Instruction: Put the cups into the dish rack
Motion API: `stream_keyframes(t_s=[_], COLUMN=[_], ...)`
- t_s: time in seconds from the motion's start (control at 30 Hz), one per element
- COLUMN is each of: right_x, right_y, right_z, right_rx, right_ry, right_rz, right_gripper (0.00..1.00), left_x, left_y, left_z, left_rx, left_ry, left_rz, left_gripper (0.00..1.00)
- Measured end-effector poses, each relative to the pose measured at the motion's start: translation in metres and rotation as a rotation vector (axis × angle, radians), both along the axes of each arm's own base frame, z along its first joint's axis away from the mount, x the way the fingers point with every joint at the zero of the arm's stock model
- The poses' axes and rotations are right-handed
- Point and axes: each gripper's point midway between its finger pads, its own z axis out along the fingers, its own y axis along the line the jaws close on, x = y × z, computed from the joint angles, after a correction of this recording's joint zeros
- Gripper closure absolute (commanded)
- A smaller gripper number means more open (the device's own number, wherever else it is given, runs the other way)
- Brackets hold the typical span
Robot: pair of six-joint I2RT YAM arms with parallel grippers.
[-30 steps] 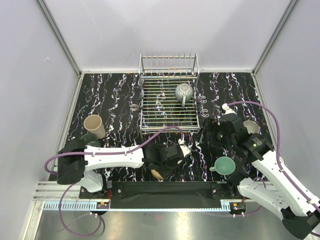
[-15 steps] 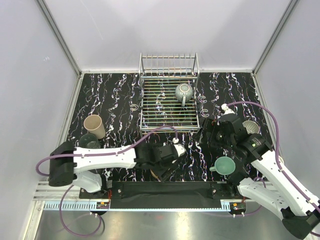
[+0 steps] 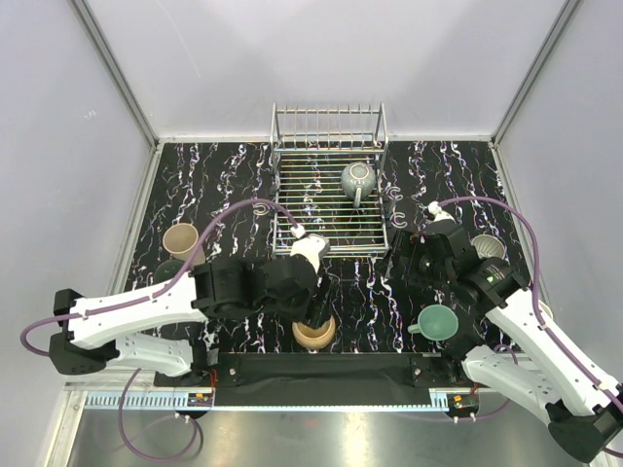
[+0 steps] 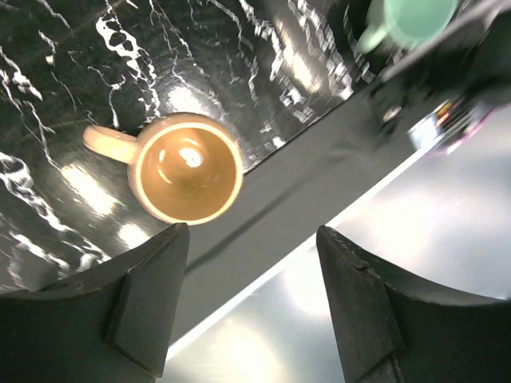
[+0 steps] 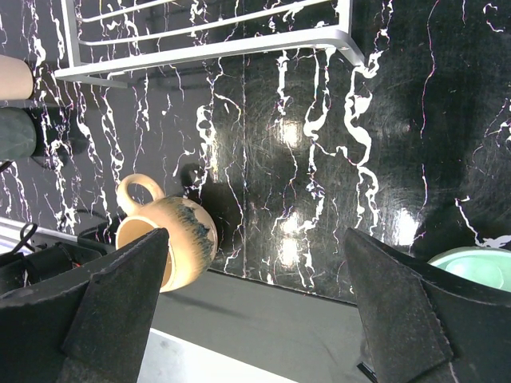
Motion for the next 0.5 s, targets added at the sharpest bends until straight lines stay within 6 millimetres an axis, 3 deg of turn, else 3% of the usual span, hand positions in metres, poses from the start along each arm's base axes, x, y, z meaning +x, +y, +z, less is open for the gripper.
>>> stream_keyframes(t_s=[0.1, 0.2, 0.5], right_x=[0.000, 0.000, 0.000], right_y=[0.000, 0.000, -0.001], right_z=[0.001, 0.001, 0.000], right_rx=[0.001, 0.003, -0.006], right_ry=[-0.002, -0.005, -0.004], right_rz=[0.000, 0.000, 0.005], right_gripper=[0.02, 0.02, 0.02], left_x=[0.003, 0.005, 0.012], left_y=[-0.001, 0.003, 0.042], left_z=[0.011, 0.007, -0.028], left_rx=[-0.047, -0.065, -0.011], left_ry=[0.043, 0.090, 0.173], left_rz=[0.116, 0.240, 0.570], left_gripper=[0.35, 0.37, 0.40])
